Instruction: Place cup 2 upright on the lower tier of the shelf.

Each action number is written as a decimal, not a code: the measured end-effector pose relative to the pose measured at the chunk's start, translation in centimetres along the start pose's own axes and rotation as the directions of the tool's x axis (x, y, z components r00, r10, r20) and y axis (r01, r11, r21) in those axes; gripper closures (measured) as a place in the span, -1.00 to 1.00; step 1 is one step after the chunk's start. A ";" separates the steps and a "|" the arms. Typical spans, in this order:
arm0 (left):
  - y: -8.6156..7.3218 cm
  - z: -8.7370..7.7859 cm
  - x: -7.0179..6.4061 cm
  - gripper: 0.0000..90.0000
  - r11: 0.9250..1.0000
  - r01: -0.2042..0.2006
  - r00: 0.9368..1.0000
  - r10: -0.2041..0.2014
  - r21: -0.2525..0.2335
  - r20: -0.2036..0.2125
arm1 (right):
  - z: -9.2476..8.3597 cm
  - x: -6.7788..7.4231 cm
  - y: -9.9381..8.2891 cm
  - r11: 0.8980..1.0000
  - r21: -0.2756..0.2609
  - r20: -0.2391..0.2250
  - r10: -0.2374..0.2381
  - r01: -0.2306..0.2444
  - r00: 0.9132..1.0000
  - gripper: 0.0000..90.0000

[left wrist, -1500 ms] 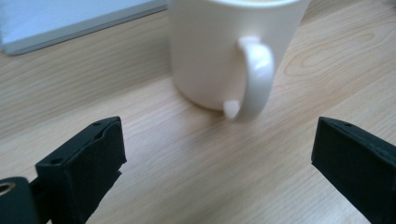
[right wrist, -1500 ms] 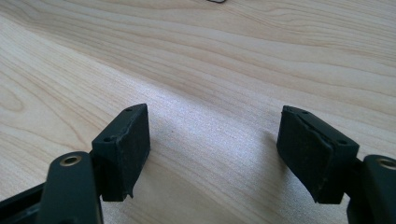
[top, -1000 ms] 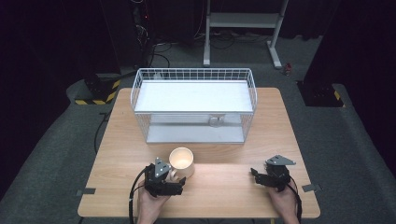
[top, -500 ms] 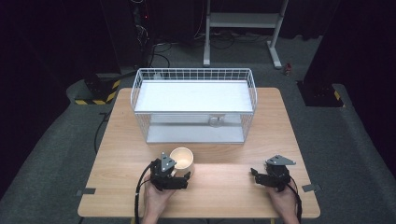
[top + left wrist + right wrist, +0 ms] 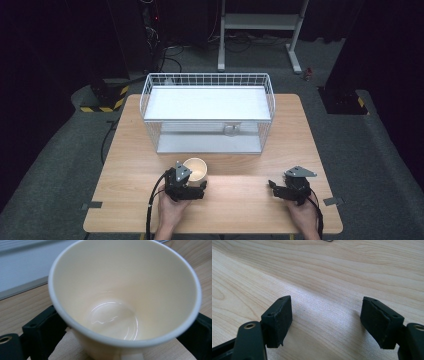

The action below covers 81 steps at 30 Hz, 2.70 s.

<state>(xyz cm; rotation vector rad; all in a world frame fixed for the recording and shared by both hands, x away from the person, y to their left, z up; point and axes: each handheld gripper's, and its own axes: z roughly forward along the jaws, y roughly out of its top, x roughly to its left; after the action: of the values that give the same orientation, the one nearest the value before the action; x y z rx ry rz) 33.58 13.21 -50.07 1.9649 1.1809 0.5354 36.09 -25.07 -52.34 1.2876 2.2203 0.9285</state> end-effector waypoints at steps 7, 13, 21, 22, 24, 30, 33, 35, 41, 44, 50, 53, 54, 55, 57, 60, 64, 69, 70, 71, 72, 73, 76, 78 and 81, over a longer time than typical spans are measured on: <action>0.0 0.4 0.0 -0.84 1.000 -0.004 1.000 0.004 0.008 -0.014 | 0.0 0.0 0.0 1.000 0.000 0.000 0.000 0.000 1.000 -0.43; 0.0 0.7 -0.2 -0.83 1.000 -0.013 0.999 0.013 0.003 -0.030 | 0.0 0.0 0.0 1.000 0.000 0.000 -0.001 0.001 1.000 -0.43; -0.1 0.6 -0.1 -0.81 1.000 -0.026 0.999 0.026 0.003 -0.023 | 0.0 0.0 0.0 1.000 -0.001 0.000 -0.004 0.004 1.000 -0.43; -0.1 0.6 -0.1 -0.81 1.000 -0.027 0.999 0.027 0.003 -0.022 | 0.0 0.0 0.0 1.000 -0.001 -0.001 -0.002 0.002 1.000 -0.43; 0.0 0.6 -0.1 -0.81 1.000 -0.028 0.999 0.028 0.005 -0.024 | 0.0 0.0 0.0 1.000 -0.001 -0.001 -0.002 0.002 1.000 -0.43; 0.0 0.5 -0.2 -0.81 0.999 -0.048 0.998 0.048 0.003 -0.027 | 0.0 0.0 0.0 1.000 0.001 0.006 0.011 -0.011 1.000 -0.47; 0.0 0.4 -0.1 -0.81 0.999 -0.049 0.998 0.049 0.001 -0.036 | 0.0 -0.1 0.0 1.000 0.002 0.006 0.011 -0.011 1.000 -0.47; 0.1 0.4 -0.1 -0.81 0.999 -0.042 0.998 0.042 0.000 -0.039 | 0.0 -0.1 0.0 1.000 0.002 0.007 0.011 -0.011 1.000 -0.48; 0.3 0.3 0.2 -0.80 0.999 -0.046 0.998 0.046 0.002 -0.033 | 0.3 -0.8 0.2 0.999 0.000 0.047 0.047 -0.047 0.998 -0.48; 0.5 0.1 0.4 -0.80 1.000 -0.028 0.999 0.028 0.002 -0.017 | 0.5 -1.0 0.5 0.998 -0.001 0.060 0.061 -0.061 0.996 -0.48; 1.3 -0.2 0.4 -0.80 1.000 -0.016 0.999 0.016 -0.010 -0.040 | 0.6 -1.0 0.5 0.998 0.000 0.064 0.067 -0.067 0.996 -0.49; 1.8 -0.4 0.5 -0.80 1.000 -0.009 1.000 0.008 -0.015 -0.025 | 0.6 -1.0 0.5 0.998 0.000 0.065 0.067 -0.067 0.996 -0.49; 1.9 -0.4 0.5 -0.80 1.000 -0.011 1.000 0.011 -0.012 -0.024 | 0.6 -1.0 0.5 0.998 0.000 0.064 0.067 -0.068 0.996 -0.49; 2.1 -0.5 0.5 -0.80 1.000 -0.015 1.000 0.015 -0.015 -0.022 | 0.6 -1.0 0.5 0.998 -0.001 0.065 0.068 -0.068 0.996 -0.49; 2.4 -0.6 0.6 -0.80 1.000 -0.015 1.000 0.014 -0.019 -0.014 | 0.6 -1.0 0.5 0.998 -0.001 0.065 0.068 -0.068 0.996 -0.49; 2.9 -0.5 0.7 -0.80 1.000 -0.003 1.000 0.003 -0.015 0.004 | 0.6 -1.0 0.5 0.998 0.000 0.065 0.067 -0.067 0.996 -0.49; 3.3 -0.4 0.8 -0.80 1.000 -0.018 1.000 0.018 -0.001 0.006 | 0.6 -1.1 0.5 0.998 0.001 0.065 0.064 -0.064 0.996 -0.49; 3.7 -0.2 1.2 -0.80 1.000 -0.001 1.000 0.001 0.015 0.011 | 0.6 -1.1 0.5 0.998 0.000 0.065 0.062 -0.062 0.996 -0.49; 3.6 -0.3 1.2 -0.80 1.000 0.003 1.000 -0.003 0.012 0.016 | 0.6 -1.1 0.5 0.998 -0.001 0.066 0.060 -0.060 0.996 -0.49; 3.7 -0.3 1.2 -0.80 1.000 0.006 1.000 -0.006 0.012 0.018 | 0.6 -1.1 0.5 0.998 -0.001 0.066 0.063 -0.063 0.996 -0.49; 3.7 -0.3 1.2 -0.80 1.000 0.010 1.000 -0.011 0.009 0.018 | 0.6 -1.0 0.5 0.998 -0.002 0.067 0.064 -0.064 0.996 -0.49; 3.8 -0.3 1.3 -0.80 1.000 0.015 1.000 -0.015 0.012 0.020 | 0.6 -1.0 0.5 0.998 -0.002 0.067 0.064 -0.064 0.996 -0.49; 3.9 -0.1 1.4 -0.80 1.000 0.019 1.000 -0.019 0.016 0.022 | 0.5 -1.0 0.4 0.998 0.000 0.067 0.064 -0.064 0.996 -0.49; 4.2 0.0 1.5 -0.80 1.000 0.012 1.000 -0.012 0.023 0.013 | 0.5 -1.0 0.4 0.998 0.000 0.067 0.066 -0.066 0.996 -0.49; 4.6 -0.1 1.5 -0.80 1.000 0.009 1.000 -0.009 0.015 0.014 | 0.5 -1.0 0.4 0.998 0.001 0.067 0.066 -0.066 0.996 -0.49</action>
<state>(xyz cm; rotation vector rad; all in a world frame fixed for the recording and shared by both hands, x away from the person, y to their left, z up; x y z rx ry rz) 36.78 13.26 -46.48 1.9722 1.1874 0.5089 37.14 -25.61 -52.37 1.3809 2.1403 0.8930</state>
